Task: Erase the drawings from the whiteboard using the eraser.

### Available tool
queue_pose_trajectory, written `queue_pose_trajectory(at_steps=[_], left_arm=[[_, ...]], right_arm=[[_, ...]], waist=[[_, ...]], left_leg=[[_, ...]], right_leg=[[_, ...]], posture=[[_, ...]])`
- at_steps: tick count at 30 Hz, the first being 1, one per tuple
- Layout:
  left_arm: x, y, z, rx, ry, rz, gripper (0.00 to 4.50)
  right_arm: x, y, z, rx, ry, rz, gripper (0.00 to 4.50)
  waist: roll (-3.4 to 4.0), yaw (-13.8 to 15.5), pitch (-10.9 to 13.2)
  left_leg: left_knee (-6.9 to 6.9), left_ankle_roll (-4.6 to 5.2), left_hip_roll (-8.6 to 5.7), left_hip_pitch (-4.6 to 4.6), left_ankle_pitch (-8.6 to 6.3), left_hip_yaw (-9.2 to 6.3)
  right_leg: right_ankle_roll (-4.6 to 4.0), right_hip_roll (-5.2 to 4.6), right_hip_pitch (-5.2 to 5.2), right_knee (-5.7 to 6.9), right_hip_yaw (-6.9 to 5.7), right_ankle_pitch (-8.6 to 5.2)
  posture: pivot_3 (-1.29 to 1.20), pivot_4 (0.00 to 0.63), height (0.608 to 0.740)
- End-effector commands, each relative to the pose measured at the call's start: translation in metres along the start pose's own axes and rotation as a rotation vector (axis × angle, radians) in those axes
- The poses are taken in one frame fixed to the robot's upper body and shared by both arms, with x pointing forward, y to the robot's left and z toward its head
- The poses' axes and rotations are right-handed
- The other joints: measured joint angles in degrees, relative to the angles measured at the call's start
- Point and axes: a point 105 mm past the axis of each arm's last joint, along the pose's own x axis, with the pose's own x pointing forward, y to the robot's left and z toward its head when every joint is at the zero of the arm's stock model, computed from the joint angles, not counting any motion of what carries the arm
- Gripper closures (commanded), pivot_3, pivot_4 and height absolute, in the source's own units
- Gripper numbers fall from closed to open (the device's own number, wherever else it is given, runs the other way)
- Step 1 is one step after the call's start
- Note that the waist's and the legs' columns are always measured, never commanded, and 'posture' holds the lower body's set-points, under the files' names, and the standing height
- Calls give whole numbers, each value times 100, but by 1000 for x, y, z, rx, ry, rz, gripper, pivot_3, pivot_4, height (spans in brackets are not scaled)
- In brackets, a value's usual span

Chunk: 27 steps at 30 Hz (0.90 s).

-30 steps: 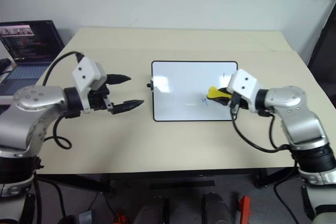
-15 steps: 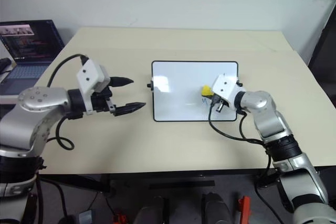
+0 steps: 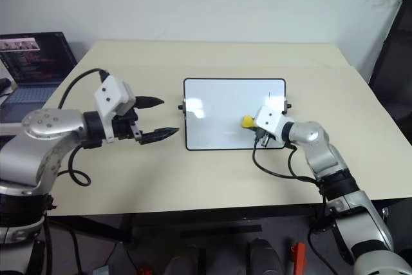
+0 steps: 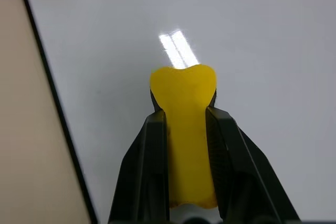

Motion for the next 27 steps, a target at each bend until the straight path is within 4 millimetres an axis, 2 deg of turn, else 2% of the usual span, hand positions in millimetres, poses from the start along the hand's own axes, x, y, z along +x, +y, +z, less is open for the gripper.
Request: queue_pose_trajectory(at_steps=[1, 4, 8, 11, 13, 19, 22, 25, 27], left_arm=[[-6, 5, 12, 41, -28, 29, 0], [-6, 5, 12, 41, -27, 28, 0], [-6, 5, 11, 41, -24, 25, 0], [-7, 5, 11, 41, -21, 25, 0], [-7, 6, 10, 41, -19, 26, 0], [-8, 6, 10, 40, -16, 28, 0], [-8, 5, 10, 38, -16, 27, 0], [-8, 5, 9, 38, -14, 28, 0], [-8, 5, 9, 38, -14, 29, 0]], right_arm=[[2, 29, -35, 43, 123, 97, 3829], [1, 34, -37, 43, 130, 115, 3829], [3, 33, -36, 34, 124, 99, 3874], [5, 25, -27, 30, 94, 72, 3917], [6, 18, -17, 7, 75, 53, 3948], [8, -4, 32, -104, -22, 6, 3954], [8, -26, 59, -156, -61, -71, 3955], [8, -46, 68, -178, -59, -151, 3957], [7, -56, 67, -187, -43, -203, 3975]], waist=[[-7, -3, -5], [-15, -3, -10], [-16, -7, -10], [-16, -16, -10], [-16, -25, -10], [-7, -45, -1], [-5, -26, 4], [-5, -10, 4], [-5, 5, 4]], left_leg=[[0, 0, 0, 15, 0, 0], [3, 0, 2, 30, 1, -1], [2, 0, 3, 46, 0, -1], [0, 0, 3, 46, 0, 0], [-1, 0, 5, 45, 0, 1], [-2, 0, 9, 13, 1, 6], [-15, -1, 3, -13, 0, 3], [-31, -1, 0, -97, 0, 3], [-37, -2, 1, -125, -1, -5]], right_leg=[[-3, -1, 13, 0, 1, -2], [-3, -3, 23, 2, 2, -2], [-4, -5, 39, 2, 3, -3], [-5, -5, 39, 1, 4, -3], [-5, -6, 36, 1, 4, -3], [-5, -5, -7, 5, 5, -3], [-10, -4, -27, 4, 0, -7], [23, -4, -115, 9, 0, 7], [-4, -4, -141, 9, -10, 24]], posture=[[0, 150, 740], [0, 150, 740], [0, 150, 740], [0, 150, 740], [0, 150, 740], [0, 150, 740], [0, 150, 740], [0, 150, 740], [0, 150, 740]])
